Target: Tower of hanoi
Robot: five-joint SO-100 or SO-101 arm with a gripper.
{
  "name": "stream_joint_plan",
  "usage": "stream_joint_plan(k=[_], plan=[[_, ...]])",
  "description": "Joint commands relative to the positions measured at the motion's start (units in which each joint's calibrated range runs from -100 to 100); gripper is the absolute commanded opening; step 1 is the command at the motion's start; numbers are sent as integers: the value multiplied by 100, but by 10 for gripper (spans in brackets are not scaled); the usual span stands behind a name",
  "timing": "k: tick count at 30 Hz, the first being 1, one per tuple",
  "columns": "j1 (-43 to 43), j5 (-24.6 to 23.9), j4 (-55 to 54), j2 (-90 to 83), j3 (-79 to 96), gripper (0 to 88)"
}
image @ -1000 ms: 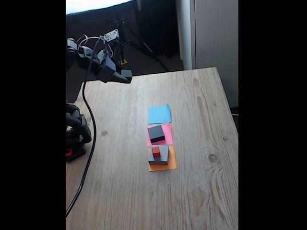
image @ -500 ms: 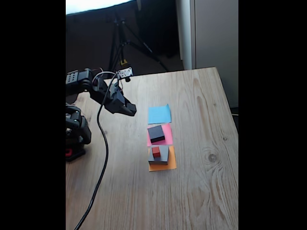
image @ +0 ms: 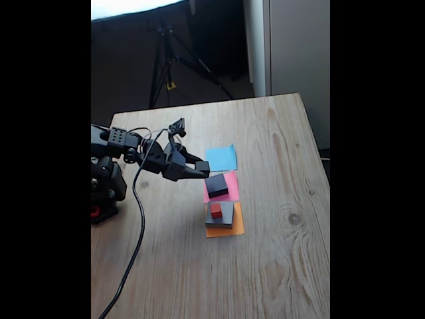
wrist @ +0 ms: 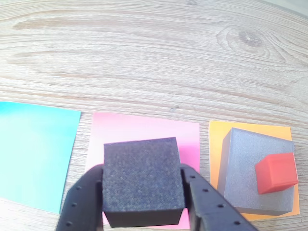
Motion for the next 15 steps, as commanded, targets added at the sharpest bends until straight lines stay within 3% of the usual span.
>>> stream_joint_plan(k=[1, 15], plan=[[155, 104, -962, 365, 156, 46], [305, 104, -2451, 1546, 310, 46]])
